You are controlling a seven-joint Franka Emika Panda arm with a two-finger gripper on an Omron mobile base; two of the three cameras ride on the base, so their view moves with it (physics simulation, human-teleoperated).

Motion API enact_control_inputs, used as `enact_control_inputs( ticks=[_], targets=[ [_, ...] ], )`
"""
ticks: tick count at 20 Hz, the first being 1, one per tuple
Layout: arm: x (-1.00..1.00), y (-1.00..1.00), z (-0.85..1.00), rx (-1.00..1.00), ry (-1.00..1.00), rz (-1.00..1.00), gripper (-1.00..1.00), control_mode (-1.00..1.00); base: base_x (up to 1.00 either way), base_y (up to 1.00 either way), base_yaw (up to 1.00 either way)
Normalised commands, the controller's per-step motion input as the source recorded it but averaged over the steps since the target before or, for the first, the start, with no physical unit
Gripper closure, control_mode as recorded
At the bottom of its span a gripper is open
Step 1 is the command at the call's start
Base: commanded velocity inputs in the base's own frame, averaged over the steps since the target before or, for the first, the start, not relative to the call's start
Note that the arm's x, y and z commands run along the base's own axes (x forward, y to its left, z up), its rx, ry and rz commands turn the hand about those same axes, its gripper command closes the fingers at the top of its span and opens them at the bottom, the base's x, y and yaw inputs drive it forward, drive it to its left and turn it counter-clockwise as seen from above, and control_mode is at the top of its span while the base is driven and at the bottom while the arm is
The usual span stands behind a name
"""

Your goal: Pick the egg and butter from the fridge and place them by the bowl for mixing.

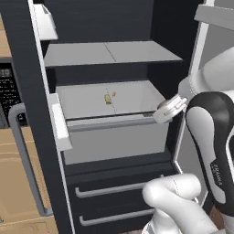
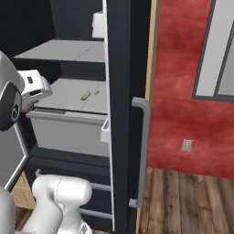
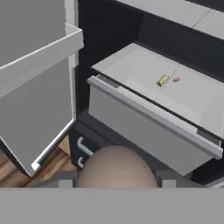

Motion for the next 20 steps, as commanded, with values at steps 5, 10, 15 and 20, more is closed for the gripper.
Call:
enact_control_inputs(
  ticks=[5,10,15,20],
  targets=[
    [0.00,0.00,0.00,0.00,0.00,0.00,1.00,1.00,-1.00,-0.02,0.37],
    [0.00,0.00,0.00,0.00,0.00,0.00,1.00,1.00,-0.54,-0.06,0.85],
    [0.00,0.00,0.00,0.00,0.00,0.00,1.00,1.00,-0.31,0.00,0.91],
    [0.00,0.00,0.00,0.00,0.00,0.00,1.00,1.00,-0.17,0.00,0.97]
  ],
)
